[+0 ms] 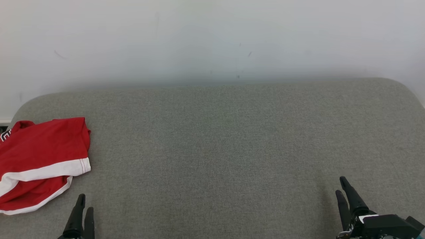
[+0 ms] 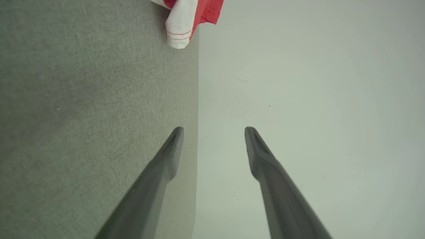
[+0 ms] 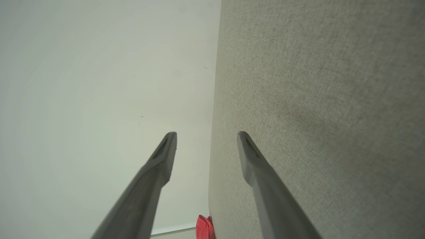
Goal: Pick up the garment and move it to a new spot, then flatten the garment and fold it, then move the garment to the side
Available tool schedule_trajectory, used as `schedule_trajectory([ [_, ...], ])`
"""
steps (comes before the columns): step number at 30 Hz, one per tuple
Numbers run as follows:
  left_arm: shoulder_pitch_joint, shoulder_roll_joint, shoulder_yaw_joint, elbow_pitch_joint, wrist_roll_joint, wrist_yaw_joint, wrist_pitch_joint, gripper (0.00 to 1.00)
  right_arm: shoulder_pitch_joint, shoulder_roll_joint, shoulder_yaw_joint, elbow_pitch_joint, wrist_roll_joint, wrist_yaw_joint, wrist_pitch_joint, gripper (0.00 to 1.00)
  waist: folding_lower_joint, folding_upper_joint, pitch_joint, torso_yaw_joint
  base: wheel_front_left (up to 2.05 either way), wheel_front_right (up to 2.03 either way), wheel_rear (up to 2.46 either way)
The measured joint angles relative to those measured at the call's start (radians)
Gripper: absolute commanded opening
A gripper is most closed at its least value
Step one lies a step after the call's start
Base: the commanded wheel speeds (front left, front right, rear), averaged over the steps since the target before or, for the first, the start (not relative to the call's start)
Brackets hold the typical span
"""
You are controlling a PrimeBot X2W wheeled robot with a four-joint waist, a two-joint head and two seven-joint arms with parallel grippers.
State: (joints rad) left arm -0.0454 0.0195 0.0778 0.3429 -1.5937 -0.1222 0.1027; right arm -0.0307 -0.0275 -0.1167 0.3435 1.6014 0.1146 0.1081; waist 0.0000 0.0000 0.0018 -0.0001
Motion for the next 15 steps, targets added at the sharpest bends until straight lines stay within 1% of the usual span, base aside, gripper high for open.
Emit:
schedule_trajectory([
  [4, 0.0, 0.0, -0.007, 0.0, 0.001, 0.0, -0.013, 1.0, -0.001, 0.0, 0.013, -0.001, 0.0, 0.0, -0.011, 1.0, 0.0, 0.0, -0.002, 0.0, 0.0, 0.0, 0.0],
  [5, 0.0, 0.001, -0.031, 0.0, 0.043, 0.004, -0.044, 1.0, -0.003, -0.001, 0.05, 0.0, -0.034, 0.0, -0.042, 1.0, 0.0, 0.0, -0.013, -0.003, 0.0, 0.0, 0.0],
  [10, 0.0, 0.002, -0.036, -0.001, 0.092, 0.017, -0.062, 1.0, -0.014, -0.005, 0.076, 0.002, -0.073, -0.002, -0.063, 1.0, 0.0, 0.0, -0.018, -0.004, 0.0, 0.0, 0.0],
  [13, 0.0, 0.003, -0.041, -0.003, 0.127, 0.026, -0.071, 1.0, -0.023, -0.011, 0.094, 0.005, -0.114, -0.011, -0.075, 1.0, 0.0, 0.0001, -0.021, -0.005, 0.0, 0.0, 0.0],
  [15, 0.0, 0.003, -0.047, -0.006, 0.153, 0.036, -0.078, 1.0, -0.023, -0.017, 0.107, 0.008, -0.138, -0.023, -0.082, 1.0, 0.0, 0.0, -0.023, -0.005, 0.0, 0.0, 0.0],
])
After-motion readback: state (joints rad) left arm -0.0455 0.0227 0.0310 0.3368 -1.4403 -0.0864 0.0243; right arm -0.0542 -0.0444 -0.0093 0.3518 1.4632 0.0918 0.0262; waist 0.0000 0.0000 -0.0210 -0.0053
